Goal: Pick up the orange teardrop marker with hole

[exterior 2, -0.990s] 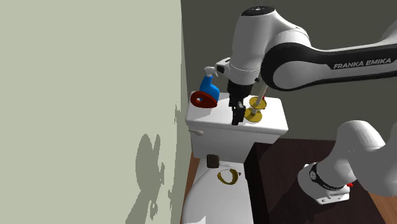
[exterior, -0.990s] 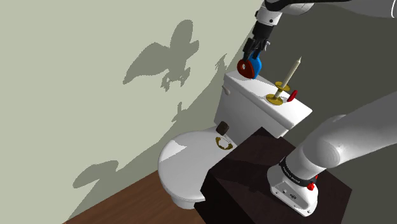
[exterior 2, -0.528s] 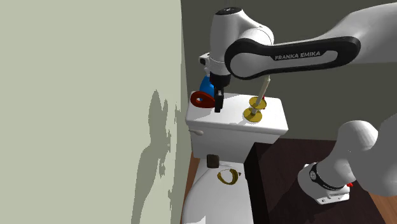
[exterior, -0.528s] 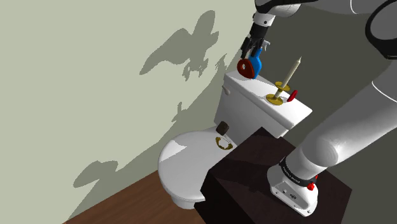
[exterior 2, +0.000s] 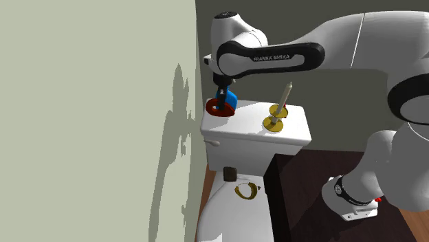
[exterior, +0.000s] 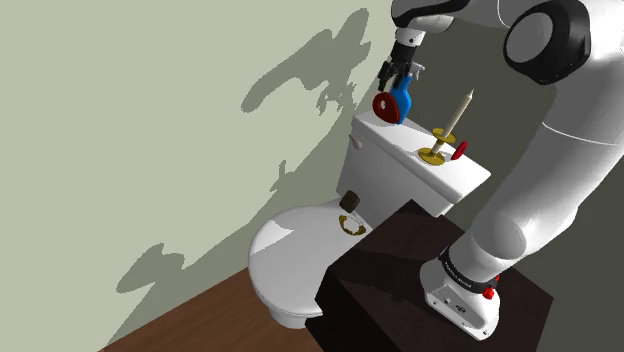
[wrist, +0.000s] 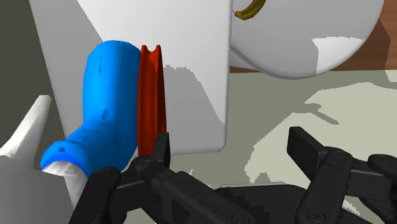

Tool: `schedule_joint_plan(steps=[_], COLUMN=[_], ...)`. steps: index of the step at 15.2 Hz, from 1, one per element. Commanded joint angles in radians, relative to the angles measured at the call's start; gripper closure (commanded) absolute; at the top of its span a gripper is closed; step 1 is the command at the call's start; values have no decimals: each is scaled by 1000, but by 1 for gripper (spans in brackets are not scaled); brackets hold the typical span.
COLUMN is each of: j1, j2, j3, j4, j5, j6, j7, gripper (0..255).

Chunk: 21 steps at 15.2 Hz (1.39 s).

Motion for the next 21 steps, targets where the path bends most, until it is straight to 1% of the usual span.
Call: schedule_joint_plan(steps=[1,5,6,13,15,16,21], j1=[-22,-81,-85,-82,-82,-82,-82], j2=[81,245,255,274,274,273,274], j3=[-6,-12,-12,-7,-7,-7,-7], j4=[83,278,290,217,217,213,215], j5=[22,63,65,73,73,73,73], j6=[-7,-48,-51,40,40,42,41], j7=[-18,-47,-48,-58,-58,-58,-58], gripper=[0,0,0,0,0,255,255])
